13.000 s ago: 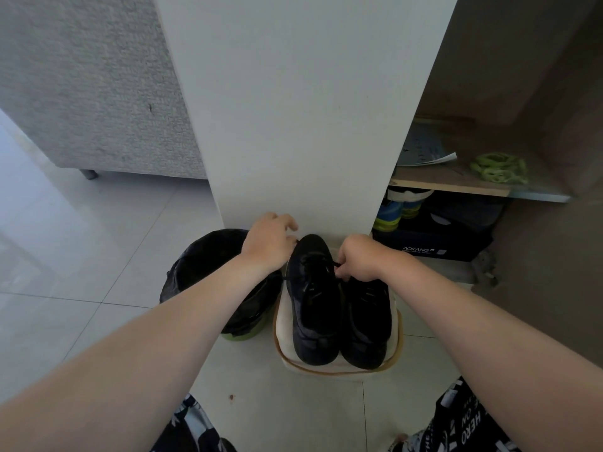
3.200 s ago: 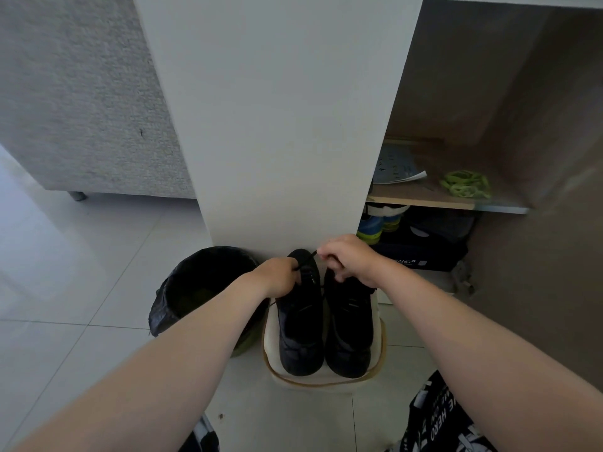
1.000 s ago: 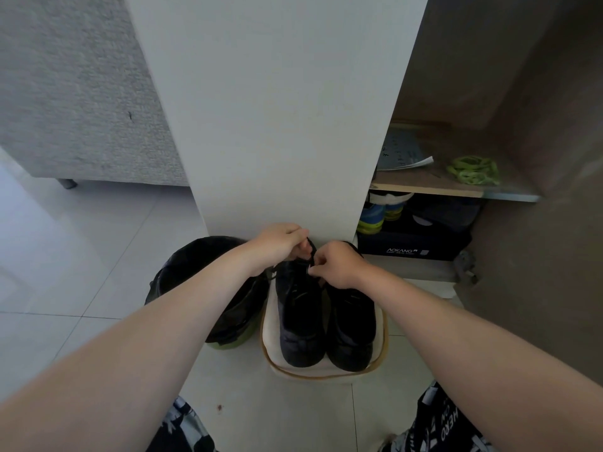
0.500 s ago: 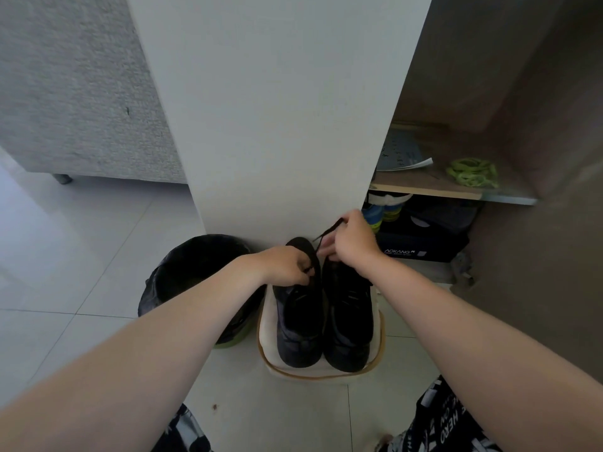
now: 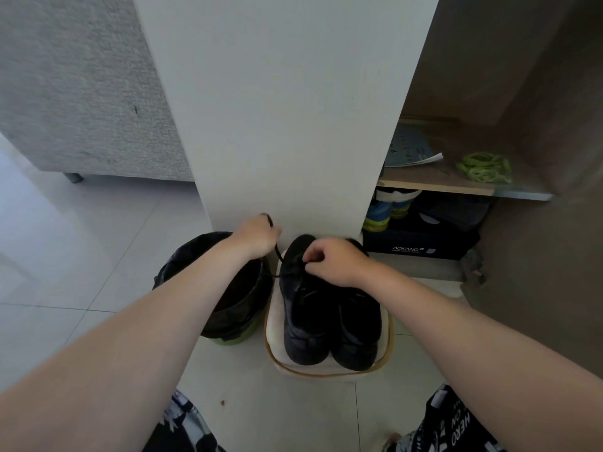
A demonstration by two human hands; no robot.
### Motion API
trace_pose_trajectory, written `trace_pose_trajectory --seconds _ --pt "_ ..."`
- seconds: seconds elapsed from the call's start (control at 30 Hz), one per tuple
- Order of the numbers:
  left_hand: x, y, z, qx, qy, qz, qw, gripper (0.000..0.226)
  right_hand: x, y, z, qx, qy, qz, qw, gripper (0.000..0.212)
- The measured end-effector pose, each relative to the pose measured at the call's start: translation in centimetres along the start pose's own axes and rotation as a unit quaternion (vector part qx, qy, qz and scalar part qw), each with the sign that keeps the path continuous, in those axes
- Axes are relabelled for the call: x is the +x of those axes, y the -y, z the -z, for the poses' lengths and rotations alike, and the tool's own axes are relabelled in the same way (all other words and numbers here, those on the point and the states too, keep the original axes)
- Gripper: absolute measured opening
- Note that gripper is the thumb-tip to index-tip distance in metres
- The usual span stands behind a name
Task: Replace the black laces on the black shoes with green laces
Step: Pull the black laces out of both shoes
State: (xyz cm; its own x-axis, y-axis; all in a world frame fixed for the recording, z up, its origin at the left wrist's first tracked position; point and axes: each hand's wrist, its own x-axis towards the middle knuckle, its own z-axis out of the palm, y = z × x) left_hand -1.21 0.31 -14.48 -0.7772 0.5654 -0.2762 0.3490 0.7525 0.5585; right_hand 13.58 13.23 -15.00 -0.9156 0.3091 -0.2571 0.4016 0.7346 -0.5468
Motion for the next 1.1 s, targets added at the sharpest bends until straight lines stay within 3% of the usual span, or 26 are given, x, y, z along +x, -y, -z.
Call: trace_pose_trajectory --seconds 0.07,0.1,0.2,0.3,0.47,0.6,0.83,1.03,1.1 --pt "-1.0 0.9 -0.2 0.201 0.08 -0.005 0.976 0.026 0.1 0.2 -0.4 -0.088 0.047 0.021 0.995 0.031" --pt "-1.4 1.2 -0.4 0.222 0.093 -0.009 0.971 0.031 0.2 0.1 -0.4 -0.111 0.05 0.02 0.992 0.034" --pt "-1.7 1.0 -0.6 0.151 0.045 -0.043 0.987 0.049 0.6 0.1 -0.3 -0.117 0.02 0.002 0.993 0.037" --pt "-1.9 0.1 -0.2 0.119 0.014 -0.061 0.991 0.033 1.2 0.2 -1.0 -0.102 0.009 0.001 0.995 0.021" --pt "-3.1 -0.1 -1.6 0.119 0.247 -0.014 0.961 0.018 1.7 0.4 -1.7 -0.128 -0.018 -0.002 0.992 0.026" --pt "-2.7 0.5 -2.9 0.075 0.197 -0.063 0.975 0.024 2.2 0.1 -2.1 -0.026 -0.032 -0.036 0.999 0.037" --pt "-2.1 0.7 -3.0 -0.02 0.183 -0.081 0.98 0.016 2.1 0.3 -1.5 0.229 -0.051 -0.133 0.963 0.019" --pt "-1.7 0.2 -3.7 0.005 0.143 -0.082 0.986 0.008 2.1 0.1 -0.5 0.395 -0.058 -0.101 0.911 0.021" --pt "-1.6 0.0 -3.9 -0.005 0.146 -0.064 0.987 0.011 2.1 -0.1 -0.7 0.381 -0.064 -0.095 0.918 0.019"
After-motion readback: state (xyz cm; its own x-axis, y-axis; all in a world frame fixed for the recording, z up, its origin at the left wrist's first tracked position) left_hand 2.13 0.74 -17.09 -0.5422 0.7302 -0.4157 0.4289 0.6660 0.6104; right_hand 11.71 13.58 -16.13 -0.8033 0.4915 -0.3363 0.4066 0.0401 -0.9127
